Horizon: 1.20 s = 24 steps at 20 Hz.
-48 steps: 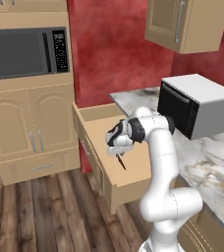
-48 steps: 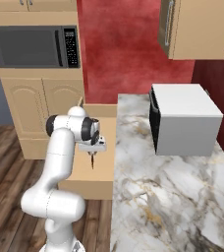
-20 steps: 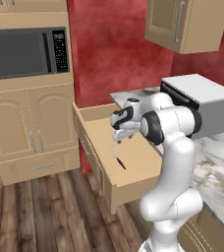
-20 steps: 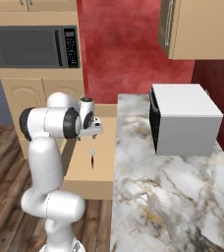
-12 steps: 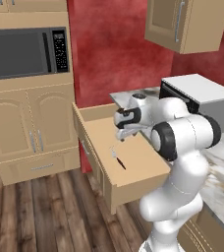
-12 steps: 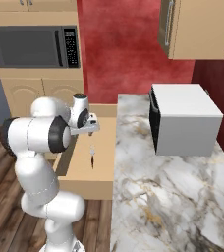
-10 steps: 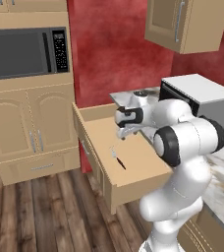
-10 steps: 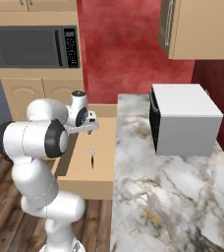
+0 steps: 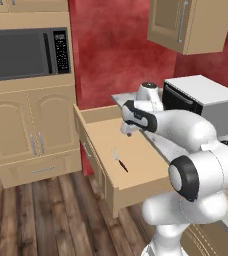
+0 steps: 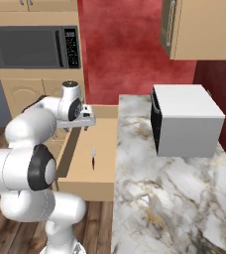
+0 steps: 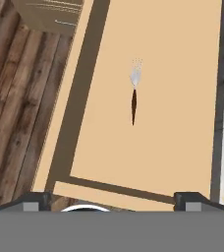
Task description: Organize the utensils by type. Pick up the wooden spoons from the counter and place them in the open cabinet. Then pick up the metallic utensils from the counter and place them in the open drawer.
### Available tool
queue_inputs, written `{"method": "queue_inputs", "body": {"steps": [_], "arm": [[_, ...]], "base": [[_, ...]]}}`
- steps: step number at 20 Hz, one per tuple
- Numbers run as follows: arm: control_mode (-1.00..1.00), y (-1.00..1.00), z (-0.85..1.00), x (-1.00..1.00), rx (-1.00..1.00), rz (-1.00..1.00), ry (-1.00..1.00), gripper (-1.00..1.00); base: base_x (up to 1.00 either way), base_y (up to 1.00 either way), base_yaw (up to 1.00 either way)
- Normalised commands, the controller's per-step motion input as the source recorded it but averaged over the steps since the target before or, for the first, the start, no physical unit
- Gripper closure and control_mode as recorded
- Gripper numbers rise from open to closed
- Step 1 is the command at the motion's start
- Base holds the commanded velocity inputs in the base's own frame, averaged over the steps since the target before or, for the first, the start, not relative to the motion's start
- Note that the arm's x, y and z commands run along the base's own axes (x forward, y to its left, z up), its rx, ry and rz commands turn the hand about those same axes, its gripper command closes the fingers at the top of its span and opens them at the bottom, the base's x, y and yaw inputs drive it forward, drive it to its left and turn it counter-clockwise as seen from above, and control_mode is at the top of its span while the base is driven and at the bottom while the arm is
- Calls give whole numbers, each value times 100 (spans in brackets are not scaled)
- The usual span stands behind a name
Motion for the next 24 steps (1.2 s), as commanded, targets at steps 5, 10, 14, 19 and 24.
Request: {"method": "queue_inputs", "body": {"steps": [5, 10, 14, 19, 24], "arm": [[-100, 0, 41, -60, 0, -25, 0, -100], [-100, 0, 34, -64, 0, -23, 1, -100], [-100, 0, 19, -40, 0, -17, 0, -100], [-100, 0, 0, -1, 0, 0, 0, -100], [-100, 0, 0, 0, 0, 0, 0, -100]], "base": [[0, 0, 0], [0, 0, 0], [0, 0, 0], [0, 0, 0], [0, 0, 0]]}}
